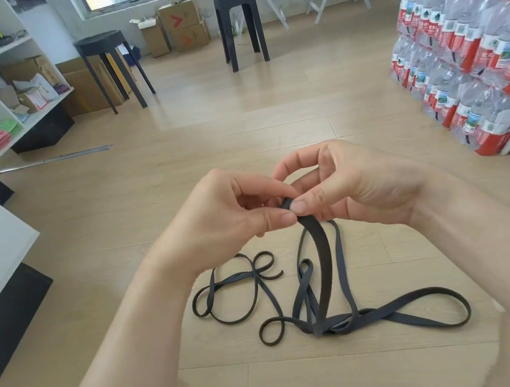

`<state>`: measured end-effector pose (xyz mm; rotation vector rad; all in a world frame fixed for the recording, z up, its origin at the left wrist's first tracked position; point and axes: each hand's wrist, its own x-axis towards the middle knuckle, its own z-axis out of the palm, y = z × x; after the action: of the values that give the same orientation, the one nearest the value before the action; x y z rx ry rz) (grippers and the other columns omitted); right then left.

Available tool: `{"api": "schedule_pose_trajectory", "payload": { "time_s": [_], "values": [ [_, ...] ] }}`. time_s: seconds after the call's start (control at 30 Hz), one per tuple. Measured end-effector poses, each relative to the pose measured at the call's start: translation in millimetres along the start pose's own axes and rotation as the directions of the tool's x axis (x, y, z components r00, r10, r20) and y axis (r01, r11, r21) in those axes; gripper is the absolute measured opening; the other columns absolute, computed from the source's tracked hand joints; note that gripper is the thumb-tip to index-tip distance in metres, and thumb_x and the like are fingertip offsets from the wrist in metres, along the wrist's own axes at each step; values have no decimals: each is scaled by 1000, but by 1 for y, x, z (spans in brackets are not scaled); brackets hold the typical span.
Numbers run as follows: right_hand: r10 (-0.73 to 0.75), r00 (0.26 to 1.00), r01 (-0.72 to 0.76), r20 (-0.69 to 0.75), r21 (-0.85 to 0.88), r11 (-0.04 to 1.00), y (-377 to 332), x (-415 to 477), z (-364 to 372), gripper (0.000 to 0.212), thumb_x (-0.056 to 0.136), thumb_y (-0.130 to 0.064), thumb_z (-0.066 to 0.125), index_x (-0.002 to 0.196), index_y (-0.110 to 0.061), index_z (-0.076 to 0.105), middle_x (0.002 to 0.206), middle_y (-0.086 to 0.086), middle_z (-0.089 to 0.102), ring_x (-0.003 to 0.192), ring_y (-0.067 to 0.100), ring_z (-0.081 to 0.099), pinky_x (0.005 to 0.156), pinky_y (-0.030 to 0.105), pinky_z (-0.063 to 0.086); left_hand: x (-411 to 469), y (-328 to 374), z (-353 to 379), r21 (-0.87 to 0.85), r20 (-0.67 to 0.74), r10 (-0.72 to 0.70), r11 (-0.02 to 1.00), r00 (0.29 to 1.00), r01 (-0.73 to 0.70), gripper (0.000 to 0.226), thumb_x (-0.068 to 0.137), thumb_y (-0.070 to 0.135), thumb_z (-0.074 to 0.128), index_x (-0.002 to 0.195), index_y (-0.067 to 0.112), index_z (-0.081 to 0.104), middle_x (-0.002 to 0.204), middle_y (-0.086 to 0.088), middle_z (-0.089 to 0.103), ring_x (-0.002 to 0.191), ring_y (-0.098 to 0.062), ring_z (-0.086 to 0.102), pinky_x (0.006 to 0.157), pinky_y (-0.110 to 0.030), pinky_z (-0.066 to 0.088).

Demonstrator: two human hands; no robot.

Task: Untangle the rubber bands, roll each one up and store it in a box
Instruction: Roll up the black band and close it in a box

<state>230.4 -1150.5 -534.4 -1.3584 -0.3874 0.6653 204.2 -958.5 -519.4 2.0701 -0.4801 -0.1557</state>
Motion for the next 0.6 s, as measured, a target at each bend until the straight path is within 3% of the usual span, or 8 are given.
{"api": "schedule_pose_trajectory", "payload": {
  "time_s": [0.1,0.2,0.33,0.5,0.6],
  "values": [
    [54,999,-54,11,47,997,3,2,-2,38,75,-1,72,112,-7,63,93,16,70,78,18,67,63,20,52,1,-1,3,175,-129,119,980,984,-95,23,69,8,80,79,28,75,71,6,65,65,-1,56,63,-9,39],
    [120,992,-119,48,-28,993,4,2,-3,27,81,-17,67,107,-10,69,96,16,72,84,20,68,68,22,49,0,-2,-2,246,-201,187,960,962,-135,21,69,7,80,77,26,76,72,11,65,69,-4,59,64,-16,45],
    [105,994,-103,25,-79,992,5,3,-1,21,83,-30,68,91,-12,74,81,9,70,71,15,63,67,23,45,-1,-4,-4,368,-230,239,919,943,-143,16,69,11,81,79,23,77,71,10,65,69,-9,58,64,-18,46],
    [74,994,-86,-83,-153,984,8,5,6,38,72,-39,70,87,-5,71,65,2,61,60,11,52,61,22,37,1,-4,1,533,-211,333,827,919,-178,14,69,23,75,82,27,77,65,21,57,66,7,53,62,-6,38],
    [46,989,-74,-143,-200,977,10,6,6,57,64,-39,75,96,8,69,64,3,61,61,12,51,66,28,36,2,-4,3,603,-188,360,777,914,-182,10,70,27,71,78,28,76,67,17,59,65,-1,53,61,-20,46]
  ]
}}
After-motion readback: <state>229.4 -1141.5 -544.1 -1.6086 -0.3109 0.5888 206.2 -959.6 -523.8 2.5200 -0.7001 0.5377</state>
